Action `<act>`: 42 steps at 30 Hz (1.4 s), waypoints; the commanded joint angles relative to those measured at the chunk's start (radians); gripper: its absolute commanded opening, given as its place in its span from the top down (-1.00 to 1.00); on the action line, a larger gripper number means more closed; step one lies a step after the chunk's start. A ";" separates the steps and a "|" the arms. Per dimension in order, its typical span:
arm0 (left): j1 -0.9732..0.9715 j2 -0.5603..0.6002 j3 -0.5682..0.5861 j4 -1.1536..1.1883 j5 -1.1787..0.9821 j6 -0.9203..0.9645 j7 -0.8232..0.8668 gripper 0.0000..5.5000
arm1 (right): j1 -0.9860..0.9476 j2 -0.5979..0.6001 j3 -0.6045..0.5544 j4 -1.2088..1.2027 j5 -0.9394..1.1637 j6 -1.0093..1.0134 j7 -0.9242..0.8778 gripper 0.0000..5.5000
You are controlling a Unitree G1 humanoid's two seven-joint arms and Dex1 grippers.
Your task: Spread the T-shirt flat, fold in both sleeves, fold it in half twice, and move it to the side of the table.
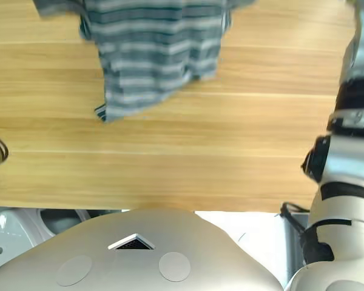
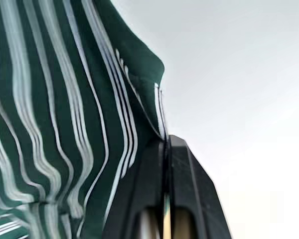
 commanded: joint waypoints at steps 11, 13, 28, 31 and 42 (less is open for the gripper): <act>0.262 -0.015 -0.035 0.437 0.395 -0.465 0.336 0.99 | 0.189 -0.077 0.118 0.246 -0.287 -0.281 -0.287 1.00; 0.502 -0.070 -0.063 0.411 0.313 -0.537 0.124 0.99 | 0.408 -0.087 0.176 0.081 -0.182 -0.383 -0.138 1.00; 1.050 0.063 -0.068 -0.386 -0.023 -0.451 -0.337 0.99 | 0.932 -0.305 0.247 -0.306 0.154 -0.442 0.386 1.00; 1.172 0.137 -0.093 -0.592 -0.057 -0.415 -0.350 0.99 | 0.963 -0.331 0.243 -0.331 0.181 -0.432 0.434 1.00; 1.226 0.216 -0.125 -0.650 0.058 -0.275 -0.362 0.47 | 1.093 -0.341 0.310 -0.470 0.079 -0.321 0.493 1.00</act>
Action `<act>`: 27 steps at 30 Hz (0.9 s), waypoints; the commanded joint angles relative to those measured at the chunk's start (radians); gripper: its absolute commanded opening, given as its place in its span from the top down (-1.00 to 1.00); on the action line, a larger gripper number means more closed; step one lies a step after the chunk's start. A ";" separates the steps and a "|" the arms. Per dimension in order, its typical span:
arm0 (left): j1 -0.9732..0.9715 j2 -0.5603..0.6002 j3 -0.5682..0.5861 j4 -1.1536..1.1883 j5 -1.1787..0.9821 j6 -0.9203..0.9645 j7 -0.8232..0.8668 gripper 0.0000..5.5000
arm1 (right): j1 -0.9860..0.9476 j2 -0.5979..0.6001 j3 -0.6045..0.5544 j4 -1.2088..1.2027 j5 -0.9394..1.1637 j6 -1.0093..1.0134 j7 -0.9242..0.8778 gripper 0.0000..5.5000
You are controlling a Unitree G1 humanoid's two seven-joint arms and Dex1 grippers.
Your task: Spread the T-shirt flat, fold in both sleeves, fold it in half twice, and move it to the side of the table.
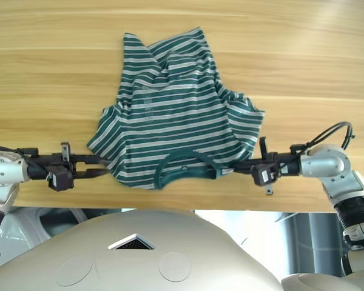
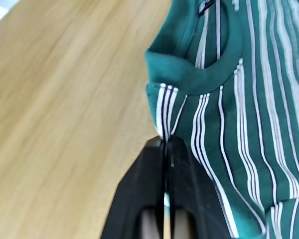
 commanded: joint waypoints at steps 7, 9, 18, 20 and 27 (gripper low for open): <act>-0.008 0.033 0.056 0.041 -0.098 0.036 -0.031 0.09 | 0.118 -0.059 -0.033 -0.190 0.069 0.069 0.021 0.60; 0.006 0.042 0.080 0.031 -0.143 0.034 -0.048 -0.05 | 0.132 -0.073 -0.060 -0.189 0.071 0.063 0.009 0.45; -0.136 -0.053 0.228 0.026 -0.409 0.082 -0.135 -0.22 | -0.114 -0.021 -0.363 -0.134 0.436 0.134 -0.062 0.55; -0.212 -0.096 0.212 0.110 -0.274 0.057 -0.102 -0.08 | -0.316 0.082 -0.333 -0.020 0.252 0.205 -0.208 0.71; -0.333 -0.181 0.106 0.311 0.252 -0.071 0.073 0.40 | -0.863 0.429 -0.037 0.431 -0.576 0.350 -0.873 1.00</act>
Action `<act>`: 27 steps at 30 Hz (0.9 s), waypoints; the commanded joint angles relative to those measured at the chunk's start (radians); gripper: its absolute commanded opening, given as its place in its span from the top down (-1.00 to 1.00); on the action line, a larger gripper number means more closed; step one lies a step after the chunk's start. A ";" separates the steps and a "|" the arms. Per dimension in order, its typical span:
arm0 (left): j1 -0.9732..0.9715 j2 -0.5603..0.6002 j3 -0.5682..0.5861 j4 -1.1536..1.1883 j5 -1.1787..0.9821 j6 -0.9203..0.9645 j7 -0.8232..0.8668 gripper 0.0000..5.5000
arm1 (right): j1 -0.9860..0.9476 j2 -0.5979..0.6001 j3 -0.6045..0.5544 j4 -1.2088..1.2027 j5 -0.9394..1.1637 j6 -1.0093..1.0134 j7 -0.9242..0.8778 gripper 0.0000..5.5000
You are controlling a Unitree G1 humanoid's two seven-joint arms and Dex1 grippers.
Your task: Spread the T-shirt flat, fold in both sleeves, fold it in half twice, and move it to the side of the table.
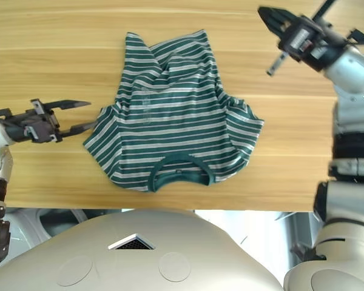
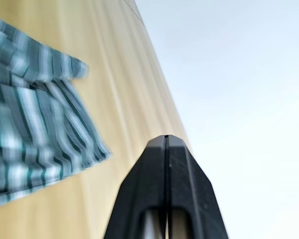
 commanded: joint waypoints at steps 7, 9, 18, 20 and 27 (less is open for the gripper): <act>-0.096 0.007 -0.191 0.020 0.306 -0.036 0.075 0.83 | -0.439 0.405 0.370 0.694 -0.548 0.202 -0.413 1.00; -0.092 0.033 -0.204 -0.012 0.303 -0.019 0.073 0.95 | -0.448 0.431 0.401 0.755 -0.570 0.218 -0.400 1.00; -0.018 0.106 -0.214 -0.174 0.242 0.085 0.101 0.99 | -0.390 0.446 0.409 0.862 -0.559 0.324 -0.387 1.00; 0.004 0.106 -0.216 -0.188 0.238 0.095 0.116 0.99 | -0.368 0.442 0.407 0.866 -0.556 0.333 -0.387 1.00; 0.020 0.082 -0.253 -0.112 0.338 0.093 0.183 0.99 | -0.333 0.419 0.372 0.872 -0.522 0.357 -0.377 1.00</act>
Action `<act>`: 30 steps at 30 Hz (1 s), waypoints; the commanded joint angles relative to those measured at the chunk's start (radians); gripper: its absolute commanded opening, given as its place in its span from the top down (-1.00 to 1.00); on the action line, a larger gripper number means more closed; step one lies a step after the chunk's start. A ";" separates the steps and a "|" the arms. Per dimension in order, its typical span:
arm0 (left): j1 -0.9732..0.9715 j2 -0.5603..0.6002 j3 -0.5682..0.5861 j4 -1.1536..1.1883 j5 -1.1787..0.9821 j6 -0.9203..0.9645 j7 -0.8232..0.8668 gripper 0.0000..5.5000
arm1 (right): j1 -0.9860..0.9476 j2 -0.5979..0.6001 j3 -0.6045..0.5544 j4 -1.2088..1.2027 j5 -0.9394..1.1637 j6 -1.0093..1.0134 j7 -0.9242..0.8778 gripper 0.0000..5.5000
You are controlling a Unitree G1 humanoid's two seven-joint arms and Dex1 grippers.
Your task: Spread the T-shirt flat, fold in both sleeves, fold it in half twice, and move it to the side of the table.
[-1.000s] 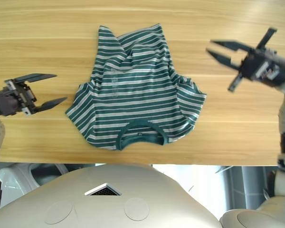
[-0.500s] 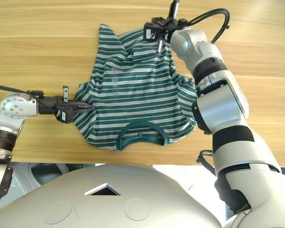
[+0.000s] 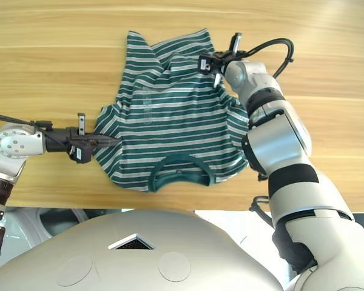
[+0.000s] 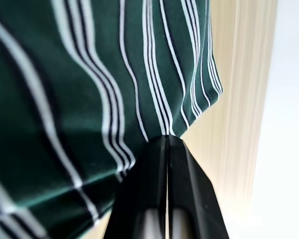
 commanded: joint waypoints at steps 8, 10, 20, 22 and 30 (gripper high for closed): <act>-0.015 0.007 -0.075 0.175 0.196 -0.026 0.103 0.99 | 0.065 -0.034 -0.042 0.016 0.032 0.037 0.017 1.00; -0.019 0.005 -0.089 0.198 0.218 -0.033 0.128 0.99 | 0.066 -0.046 -0.052 0.016 0.044 0.048 0.017 1.00; -0.030 -0.011 -0.142 0.302 0.254 -0.090 0.216 0.99 | 0.087 -0.113 -0.153 0.013 0.127 0.125 0.009 1.00; -0.022 -0.019 -0.157 0.327 0.256 -0.106 0.227 0.99 | 0.086 -0.126 -0.174 0.012 0.141 0.140 0.000 1.00; -0.025 -0.019 -0.168 0.369 0.214 -0.165 0.244 0.99 | 0.071 -0.151 -0.238 0.006 0.173 0.155 -0.030 1.00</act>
